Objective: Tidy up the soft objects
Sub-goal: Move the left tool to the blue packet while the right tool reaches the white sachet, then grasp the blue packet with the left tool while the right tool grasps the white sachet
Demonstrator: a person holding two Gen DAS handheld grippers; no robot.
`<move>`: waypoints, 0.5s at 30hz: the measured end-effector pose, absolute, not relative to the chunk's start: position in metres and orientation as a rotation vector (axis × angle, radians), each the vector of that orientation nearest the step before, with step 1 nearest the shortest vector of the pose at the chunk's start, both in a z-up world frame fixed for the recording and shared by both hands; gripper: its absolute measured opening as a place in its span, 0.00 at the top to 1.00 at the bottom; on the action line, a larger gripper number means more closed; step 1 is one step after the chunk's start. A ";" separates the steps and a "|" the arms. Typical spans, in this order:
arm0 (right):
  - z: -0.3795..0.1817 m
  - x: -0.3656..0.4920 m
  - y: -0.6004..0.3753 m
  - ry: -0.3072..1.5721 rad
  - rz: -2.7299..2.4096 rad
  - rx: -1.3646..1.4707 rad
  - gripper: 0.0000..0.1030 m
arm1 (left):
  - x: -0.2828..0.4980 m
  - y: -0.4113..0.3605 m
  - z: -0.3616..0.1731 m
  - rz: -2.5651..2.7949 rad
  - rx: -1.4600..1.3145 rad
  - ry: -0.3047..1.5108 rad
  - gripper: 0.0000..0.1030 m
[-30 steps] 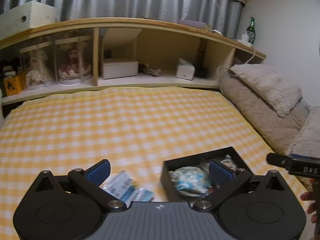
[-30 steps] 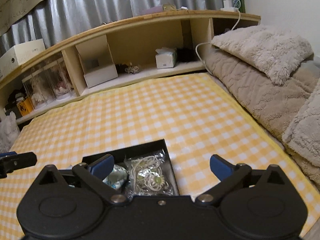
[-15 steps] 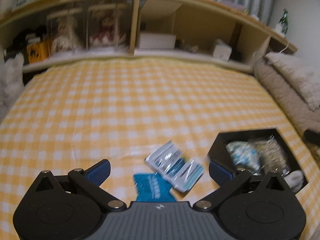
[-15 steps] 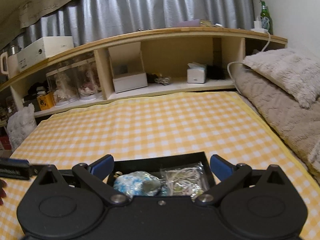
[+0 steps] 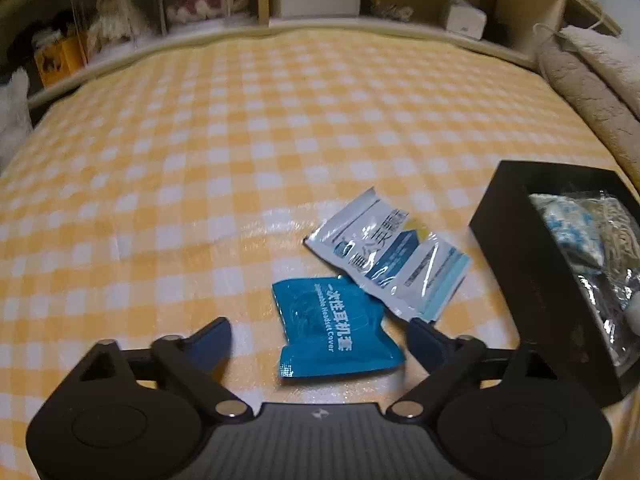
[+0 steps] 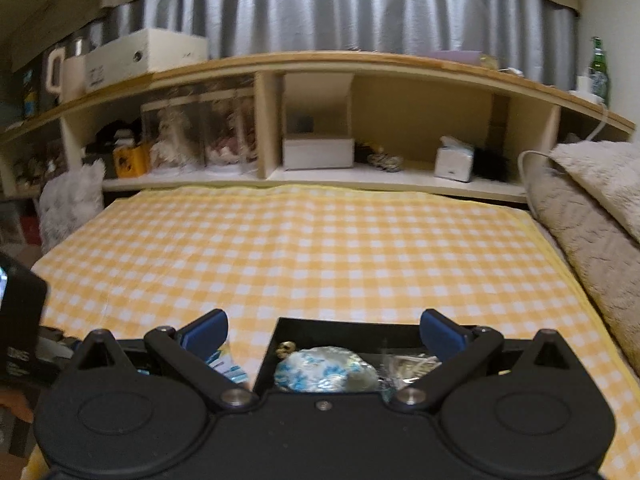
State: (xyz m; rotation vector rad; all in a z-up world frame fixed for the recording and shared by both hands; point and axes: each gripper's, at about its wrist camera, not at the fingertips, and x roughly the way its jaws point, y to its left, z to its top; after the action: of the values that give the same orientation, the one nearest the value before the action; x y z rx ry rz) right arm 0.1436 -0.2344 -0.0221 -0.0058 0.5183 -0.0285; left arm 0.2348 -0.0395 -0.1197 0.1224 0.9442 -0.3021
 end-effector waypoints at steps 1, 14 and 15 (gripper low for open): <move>-0.023 0.147 -0.232 0.525 -0.016 -0.008 0.00 | 0.237 -0.039 -0.123 -0.297 0.106 0.954 0.14; -0.029 0.196 -0.177 0.591 0.186 -0.279 0.00 | 0.243 -0.035 -0.118 -0.346 0.192 0.933 0.46; -0.030 0.199 -0.174 0.597 0.199 -0.289 0.00 | 0.243 -0.031 -0.117 -0.344 0.187 0.938 0.47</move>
State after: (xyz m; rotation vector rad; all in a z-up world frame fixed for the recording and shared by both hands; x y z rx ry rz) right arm 0.1991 -0.1736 -0.0302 -0.2888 0.5974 0.1990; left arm 0.2432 -0.0309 -0.1165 0.1870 0.9381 -0.3443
